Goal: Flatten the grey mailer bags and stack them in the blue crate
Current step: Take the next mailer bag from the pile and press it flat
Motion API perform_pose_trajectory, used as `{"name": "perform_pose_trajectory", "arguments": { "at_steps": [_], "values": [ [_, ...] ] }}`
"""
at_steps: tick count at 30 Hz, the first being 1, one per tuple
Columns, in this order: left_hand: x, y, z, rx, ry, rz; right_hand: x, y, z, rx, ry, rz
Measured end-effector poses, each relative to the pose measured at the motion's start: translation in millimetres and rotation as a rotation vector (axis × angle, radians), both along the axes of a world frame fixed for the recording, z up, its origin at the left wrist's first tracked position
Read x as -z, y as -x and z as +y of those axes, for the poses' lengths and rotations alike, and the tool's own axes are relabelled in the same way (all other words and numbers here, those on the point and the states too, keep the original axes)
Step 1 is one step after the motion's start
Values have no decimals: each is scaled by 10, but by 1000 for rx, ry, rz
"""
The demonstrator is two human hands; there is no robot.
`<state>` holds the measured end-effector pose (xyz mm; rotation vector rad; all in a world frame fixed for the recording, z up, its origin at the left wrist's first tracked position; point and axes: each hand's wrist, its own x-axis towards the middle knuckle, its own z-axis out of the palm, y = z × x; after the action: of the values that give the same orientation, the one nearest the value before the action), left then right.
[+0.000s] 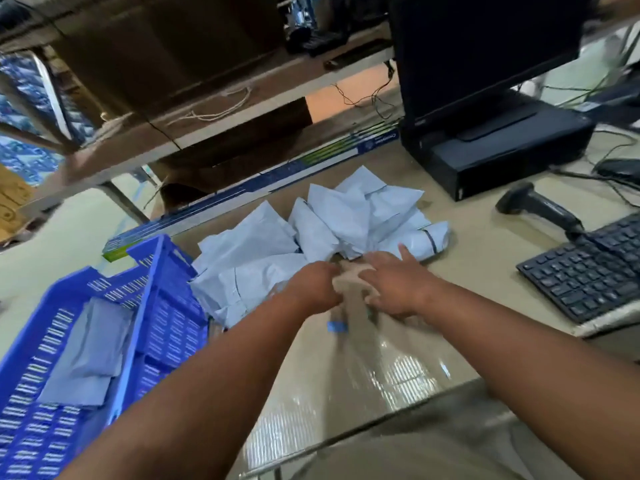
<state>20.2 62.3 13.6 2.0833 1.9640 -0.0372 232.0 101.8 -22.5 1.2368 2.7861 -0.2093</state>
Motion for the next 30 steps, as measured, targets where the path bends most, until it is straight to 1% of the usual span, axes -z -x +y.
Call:
{"name": "perform_pose_trajectory", "arguments": {
  "at_steps": [4, 6, 8, 11, 14, 17, 19, 23, 25, 27, 29, 30],
  "values": [
    [88, -317, 156, 52, 25, -29, 153, -458, 285, 258, -110, -26],
    [98, -480, 242, 78, 39, -6, 219, -623, 395, 348, -92, -34],
    [116, -613, 310, 105, 31, 12, 275, -713, 433, 366, -63, -18],
    [219, -735, 354, 167, -19, 63, 328, -726, 376, 288, -79, 35],
    [380, -757, 259, 212, -114, 98, 410, -702, 174, 204, -112, 127],
    [545, -660, 19, 239, -183, 67, 506, -639, -100, 146, -137, 201],
    [595, -577, -188, 208, -214, 24, 513, -570, -284, 96, -142, 227],
    [608, -327, -631, 215, -236, 39, 438, -402, -615, 2, -143, 202],
    [571, -185, -865, 176, -237, 6, 431, -280, -724, -65, -151, 204],
    [537, -32, -1086, 84, -219, -25, 443, -153, -811, -121, -150, 212],
    [503, 141, -1279, 4, -198, -90, 406, -53, -856, -133, -78, 287],
    [482, 235, -1375, -33, -189, -163, 362, -13, -867, -122, -9, 354]
  ]
}}
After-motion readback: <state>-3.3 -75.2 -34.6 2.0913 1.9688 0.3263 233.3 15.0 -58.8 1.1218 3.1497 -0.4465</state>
